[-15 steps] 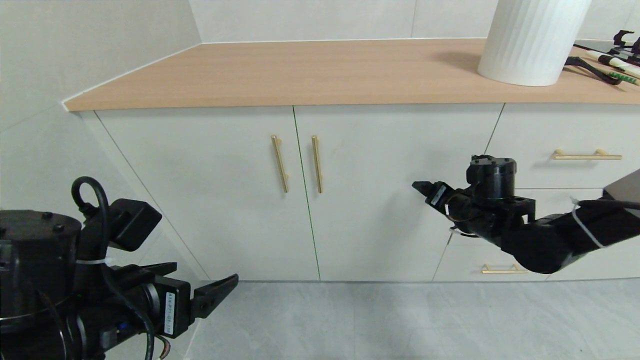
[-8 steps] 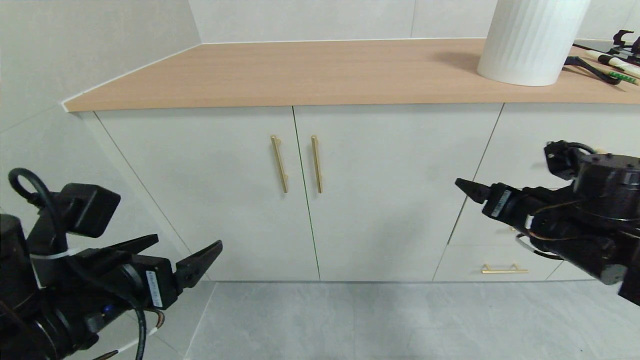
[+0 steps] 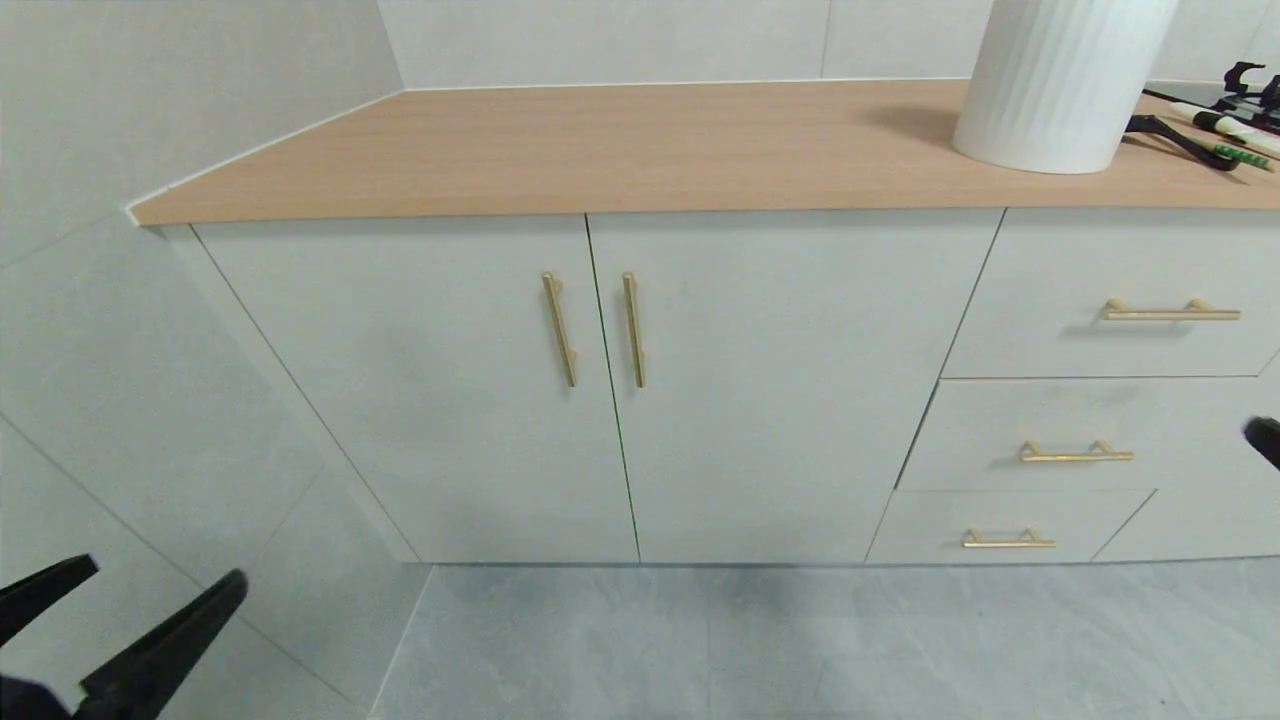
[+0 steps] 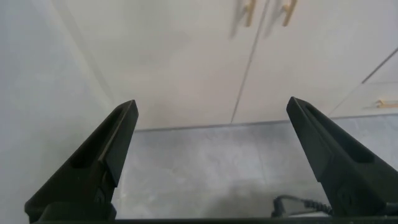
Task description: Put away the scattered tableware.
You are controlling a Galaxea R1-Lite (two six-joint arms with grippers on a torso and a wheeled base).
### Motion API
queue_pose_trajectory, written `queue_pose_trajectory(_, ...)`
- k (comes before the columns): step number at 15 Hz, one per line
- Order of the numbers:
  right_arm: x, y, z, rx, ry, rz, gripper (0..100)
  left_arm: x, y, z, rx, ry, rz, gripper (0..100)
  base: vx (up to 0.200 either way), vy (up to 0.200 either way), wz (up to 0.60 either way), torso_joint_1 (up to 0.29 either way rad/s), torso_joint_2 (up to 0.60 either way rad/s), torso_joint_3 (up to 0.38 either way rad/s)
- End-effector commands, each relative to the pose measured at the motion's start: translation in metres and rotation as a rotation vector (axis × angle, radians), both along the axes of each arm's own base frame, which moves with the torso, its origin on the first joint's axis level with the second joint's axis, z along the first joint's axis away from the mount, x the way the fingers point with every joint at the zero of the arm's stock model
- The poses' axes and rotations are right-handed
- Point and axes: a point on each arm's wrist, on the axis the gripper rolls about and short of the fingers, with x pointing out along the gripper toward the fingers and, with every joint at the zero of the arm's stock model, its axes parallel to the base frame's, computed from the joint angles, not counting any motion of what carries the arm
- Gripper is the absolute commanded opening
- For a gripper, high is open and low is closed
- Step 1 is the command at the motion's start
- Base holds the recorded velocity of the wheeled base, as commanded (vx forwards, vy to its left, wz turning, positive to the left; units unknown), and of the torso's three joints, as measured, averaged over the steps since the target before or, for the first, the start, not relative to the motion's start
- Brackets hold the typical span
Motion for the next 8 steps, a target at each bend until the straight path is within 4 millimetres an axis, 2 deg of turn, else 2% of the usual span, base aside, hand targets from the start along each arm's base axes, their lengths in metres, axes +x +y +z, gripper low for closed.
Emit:
queue_pose_trajectory(1, -0.086, -0.030, -0.025, -0.099, -0.127, -0.094, 100, -0.060, 0.023, -0.006, -0.041, -0.128, 0.071, 100, 0.000, 0.000, 0.00, 0.000, 0.00, 0.000)
queue_pose_trajectory(3, -0.102, -0.031, -0.034, -0.137, -0.137, -0.210, 100, -0.078, 0.028, -0.013, -0.046, -0.152, 0.106, 100, 0.000, 0.000, 0.00, 0.000, 0.00, 0.000)
queue_pose_trajectory(6, -0.124, -0.028, -0.050, -0.188, -0.173, -0.282, 100, -0.091, 0.030, -0.016, -0.056, -0.223, 0.161, 100, 0.000, 0.000, 0.00, 0.000, 0.00, 0.000)
queue_pose_trajectory(8, -0.135, -0.025, -0.057, -0.184, -0.224, -0.344, 100, -0.099, 0.028, -0.029, -0.014, -0.260, 0.236, 100, 0.000, 0.000, 0.00, 0.000, 0.00, 0.000)
